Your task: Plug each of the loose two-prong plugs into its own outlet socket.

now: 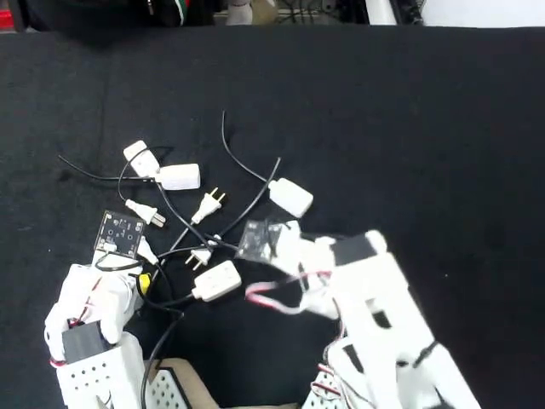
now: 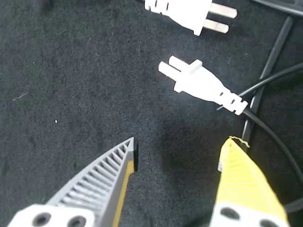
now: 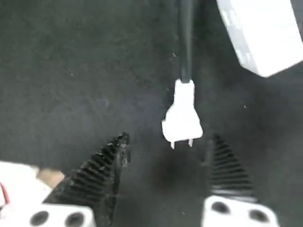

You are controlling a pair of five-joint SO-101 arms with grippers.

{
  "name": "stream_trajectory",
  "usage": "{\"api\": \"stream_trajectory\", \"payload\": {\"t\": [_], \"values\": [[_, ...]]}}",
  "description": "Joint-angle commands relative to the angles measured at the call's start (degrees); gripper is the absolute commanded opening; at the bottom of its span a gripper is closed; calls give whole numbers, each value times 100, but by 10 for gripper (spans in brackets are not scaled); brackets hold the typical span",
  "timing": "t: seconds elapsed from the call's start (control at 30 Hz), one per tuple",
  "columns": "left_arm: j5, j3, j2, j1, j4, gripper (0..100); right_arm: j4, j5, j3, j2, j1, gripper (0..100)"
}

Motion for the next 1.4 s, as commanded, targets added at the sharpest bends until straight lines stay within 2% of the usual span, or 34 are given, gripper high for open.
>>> {"api": "stream_trajectory", "payload": {"t": [0.0,0.1,0.23,0.57,0.63,0.83,0.9,1.03,1.1,1.23,1.37], "values": [[-44,31,-18,84,35,285,-563,-448,497,-426,-308,172],[-44,31,-18,84,35,285,-1037,-475,637,-286,-193,191],[-44,31,-18,84,35,285,-1591,-422,558,251,360,202],[-44,31,-18,84,35,285,-2251,-202,-233,1991,897,201],[-44,31,-18,84,35,285,-2215,-202,-488,2185,923,191],[-44,31,-18,84,35,285,-1547,-202,-884,2114,668,50],[-44,31,-18,84,35,285,-1178,-193,-963,1947,510,87],[-44,31,-18,84,35,285,-545,-176,-1297,1604,431,256],[-44,31,-18,84,35,285,-202,88,-1481,1525,431,286],[-44,31,-18,84,35,285,149,492,-1807,1534,510,237],[-44,31,-18,84,35,285,-97,536,-1789,1596,527,163]]}}
